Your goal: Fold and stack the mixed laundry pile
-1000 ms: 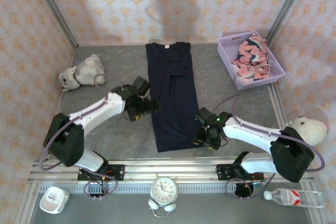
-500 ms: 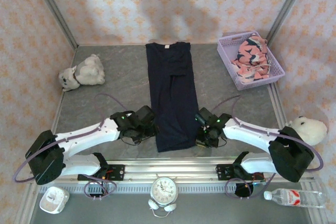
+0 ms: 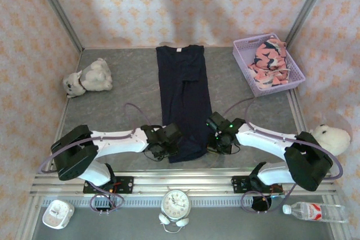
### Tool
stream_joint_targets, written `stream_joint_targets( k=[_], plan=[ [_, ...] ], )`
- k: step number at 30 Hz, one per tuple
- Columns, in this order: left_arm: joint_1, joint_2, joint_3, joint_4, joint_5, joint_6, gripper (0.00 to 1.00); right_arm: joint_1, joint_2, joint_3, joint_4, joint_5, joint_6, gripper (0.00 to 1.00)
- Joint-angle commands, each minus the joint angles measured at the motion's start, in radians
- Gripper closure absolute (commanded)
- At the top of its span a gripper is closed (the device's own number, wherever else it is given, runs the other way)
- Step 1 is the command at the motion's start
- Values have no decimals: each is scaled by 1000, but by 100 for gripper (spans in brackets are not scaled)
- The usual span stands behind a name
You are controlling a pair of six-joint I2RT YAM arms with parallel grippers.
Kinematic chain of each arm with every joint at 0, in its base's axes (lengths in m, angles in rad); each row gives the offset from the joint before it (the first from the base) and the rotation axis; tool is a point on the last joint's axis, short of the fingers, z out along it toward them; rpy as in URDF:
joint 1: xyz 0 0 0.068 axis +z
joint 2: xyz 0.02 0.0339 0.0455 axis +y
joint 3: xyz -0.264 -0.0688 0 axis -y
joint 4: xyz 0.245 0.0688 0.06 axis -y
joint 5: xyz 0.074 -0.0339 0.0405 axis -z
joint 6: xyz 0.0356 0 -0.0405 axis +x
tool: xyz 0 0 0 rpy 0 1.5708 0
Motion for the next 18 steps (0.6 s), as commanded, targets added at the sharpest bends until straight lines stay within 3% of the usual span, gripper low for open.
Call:
stream_joint_targets(
  k=[1, 3, 4, 10, 18],
  plan=[
    [-16, 50, 55, 23, -16, 13, 73, 0, -21, 29, -30, 47, -17, 100],
    [-16, 77, 63, 27, -3, 15, 95, 0, -33, 36, -42, 62, -20, 100],
    [-16, 81, 66, 25, -4, 13, 100, 0, -37, 39, -47, 68, -22, 100],
    [52, -3, 98, -43, -35, 49, 100, -15, -49, 125, -104, 123, -58, 100],
    [289, -16, 277, -91, -51, 168, 100, -165, 83, 363, -87, 101, -152, 100]
  ],
)
